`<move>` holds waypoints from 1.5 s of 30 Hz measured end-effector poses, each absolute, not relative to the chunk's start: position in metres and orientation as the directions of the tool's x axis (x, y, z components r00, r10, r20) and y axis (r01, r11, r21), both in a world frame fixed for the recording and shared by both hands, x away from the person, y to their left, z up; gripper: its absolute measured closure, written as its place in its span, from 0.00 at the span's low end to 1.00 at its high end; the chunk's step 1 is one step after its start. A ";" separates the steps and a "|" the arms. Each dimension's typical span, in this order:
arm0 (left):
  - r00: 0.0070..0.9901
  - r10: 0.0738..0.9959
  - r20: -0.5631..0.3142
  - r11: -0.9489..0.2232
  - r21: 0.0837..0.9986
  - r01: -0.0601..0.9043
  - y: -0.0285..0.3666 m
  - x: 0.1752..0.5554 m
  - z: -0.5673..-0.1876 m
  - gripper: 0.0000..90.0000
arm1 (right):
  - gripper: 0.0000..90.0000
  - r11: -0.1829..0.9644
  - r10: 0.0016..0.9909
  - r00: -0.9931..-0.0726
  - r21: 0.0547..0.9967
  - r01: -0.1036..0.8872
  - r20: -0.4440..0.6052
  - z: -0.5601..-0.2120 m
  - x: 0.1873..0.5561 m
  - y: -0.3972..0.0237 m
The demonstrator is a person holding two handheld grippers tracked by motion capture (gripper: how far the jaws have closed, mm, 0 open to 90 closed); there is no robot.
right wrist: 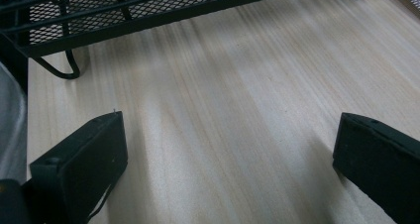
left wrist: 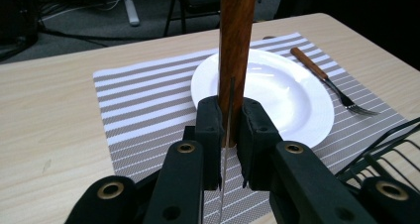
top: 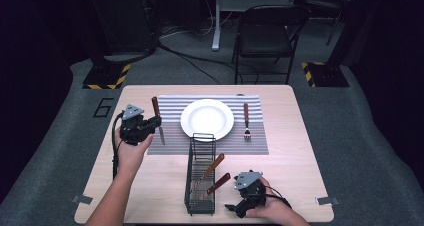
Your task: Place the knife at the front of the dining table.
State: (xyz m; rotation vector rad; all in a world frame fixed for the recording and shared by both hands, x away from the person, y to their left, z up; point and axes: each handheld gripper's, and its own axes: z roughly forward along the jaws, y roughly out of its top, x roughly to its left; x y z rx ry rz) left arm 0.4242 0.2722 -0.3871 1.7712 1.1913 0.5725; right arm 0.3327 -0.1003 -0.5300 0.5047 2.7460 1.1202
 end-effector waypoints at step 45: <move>0.369 0.917 -0.152 -0.105 0.800 0.591 0.265 0.474 -0.434 0.89 | 0.00 0.668 0.355 -0.935 0.699 0.255 0.003 -0.530 0.333 -0.100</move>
